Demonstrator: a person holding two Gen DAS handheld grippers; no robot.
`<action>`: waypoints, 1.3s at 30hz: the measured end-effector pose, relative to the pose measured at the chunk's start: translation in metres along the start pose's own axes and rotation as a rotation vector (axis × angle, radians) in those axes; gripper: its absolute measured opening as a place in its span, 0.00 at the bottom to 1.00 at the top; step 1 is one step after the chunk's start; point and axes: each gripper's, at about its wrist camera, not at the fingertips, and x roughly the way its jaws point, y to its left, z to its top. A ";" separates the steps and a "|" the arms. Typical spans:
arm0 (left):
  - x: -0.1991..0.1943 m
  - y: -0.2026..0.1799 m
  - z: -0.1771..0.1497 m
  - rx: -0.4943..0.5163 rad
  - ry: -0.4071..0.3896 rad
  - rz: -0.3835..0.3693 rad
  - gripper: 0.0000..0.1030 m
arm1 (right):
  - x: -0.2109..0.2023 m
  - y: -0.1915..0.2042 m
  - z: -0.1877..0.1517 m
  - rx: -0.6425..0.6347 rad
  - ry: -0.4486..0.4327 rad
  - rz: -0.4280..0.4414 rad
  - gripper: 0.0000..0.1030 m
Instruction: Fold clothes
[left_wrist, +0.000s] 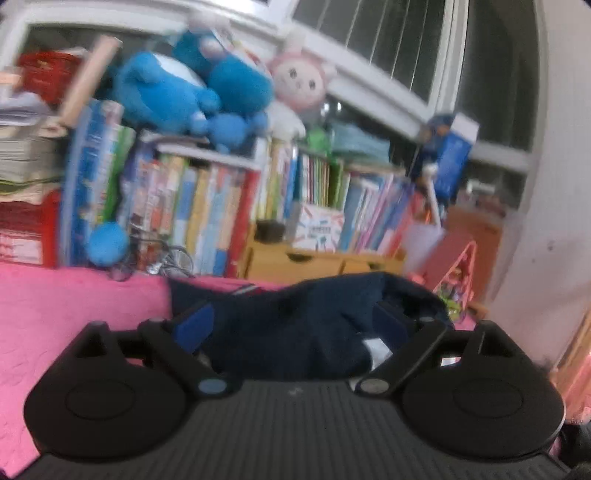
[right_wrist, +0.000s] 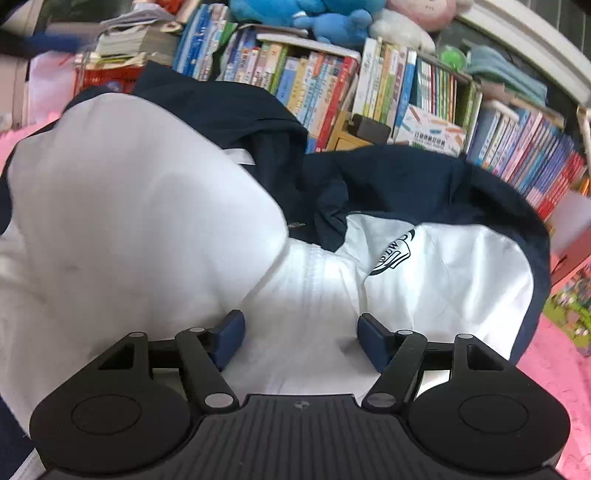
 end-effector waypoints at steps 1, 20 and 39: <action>0.016 -0.010 0.003 0.020 0.017 -0.009 0.91 | -0.003 0.003 -0.001 -0.011 -0.005 -0.008 0.65; 0.005 0.045 -0.062 -0.014 0.127 0.680 0.80 | -0.003 -0.012 -0.006 0.089 0.003 0.069 0.70; 0.096 0.077 0.026 -0.013 0.251 0.541 0.03 | -0.002 -0.017 -0.008 0.130 0.021 0.088 0.76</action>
